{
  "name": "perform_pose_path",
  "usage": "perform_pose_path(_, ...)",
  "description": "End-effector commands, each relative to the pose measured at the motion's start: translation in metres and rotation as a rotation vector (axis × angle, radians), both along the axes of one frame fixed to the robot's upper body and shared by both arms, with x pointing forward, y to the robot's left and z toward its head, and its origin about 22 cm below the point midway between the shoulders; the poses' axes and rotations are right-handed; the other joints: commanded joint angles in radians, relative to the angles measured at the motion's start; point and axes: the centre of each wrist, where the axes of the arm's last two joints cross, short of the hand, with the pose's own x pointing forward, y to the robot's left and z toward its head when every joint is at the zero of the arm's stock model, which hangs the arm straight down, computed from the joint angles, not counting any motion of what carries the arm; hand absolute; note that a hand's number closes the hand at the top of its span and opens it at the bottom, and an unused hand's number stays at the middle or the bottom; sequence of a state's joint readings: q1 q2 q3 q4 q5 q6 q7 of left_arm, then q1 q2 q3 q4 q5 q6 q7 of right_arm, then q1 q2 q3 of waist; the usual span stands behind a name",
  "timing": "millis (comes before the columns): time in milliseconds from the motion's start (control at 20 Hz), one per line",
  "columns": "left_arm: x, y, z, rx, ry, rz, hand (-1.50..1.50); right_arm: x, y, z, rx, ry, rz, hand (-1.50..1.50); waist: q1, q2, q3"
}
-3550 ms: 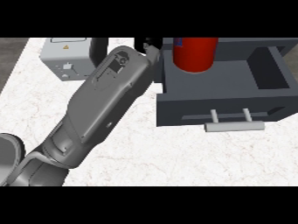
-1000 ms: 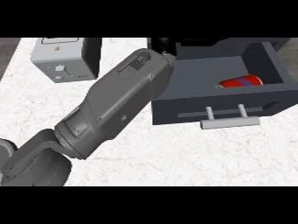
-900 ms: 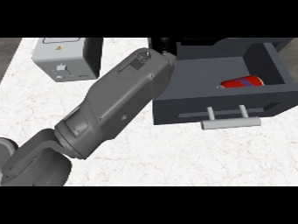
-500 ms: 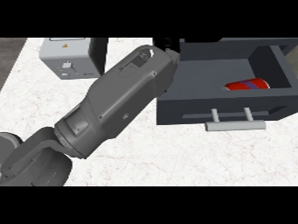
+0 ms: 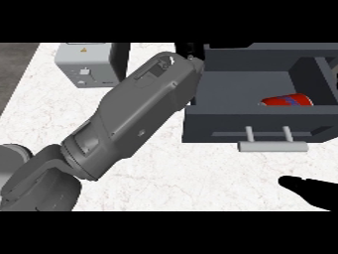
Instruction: Pick up the can, place it into the drawer and close the drawer
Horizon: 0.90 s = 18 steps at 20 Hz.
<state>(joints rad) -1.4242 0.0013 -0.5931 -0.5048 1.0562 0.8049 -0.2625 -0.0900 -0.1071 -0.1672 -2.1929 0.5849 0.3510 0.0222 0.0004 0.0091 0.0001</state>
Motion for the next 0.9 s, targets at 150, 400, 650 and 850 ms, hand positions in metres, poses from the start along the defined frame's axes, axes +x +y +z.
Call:
perform_pose_path(150, 0.002, 0.019, 0.000, 0.015, 0.031, -0.005, -1.50, 0.060, 0.025, -0.013, -0.196, 0.015, -0.036, -1.50, 0.030, -0.009, -0.001)
perform_pose_path(400, 0.008, 0.033, 0.010, 0.031, 0.020, 0.033, -1.50, 0.101, 0.065, -0.043, -0.340, 0.026, 0.007, -1.50, 0.040, -0.004, 0.000)
perform_pose_path(650, 0.005, 0.043, 0.007, 0.035, 0.019, 0.051, -1.50, 0.131, 0.060, -0.055, -0.495, 0.062, -0.046, -1.50, 0.037, -0.009, 0.000)
perform_pose_path(850, 0.016, 0.074, 0.031, 0.038, 0.012, 0.079, -1.50, 0.159, 0.085, -0.068, -0.493, 0.033, -0.078, -1.50, 0.034, -0.006, 0.000)
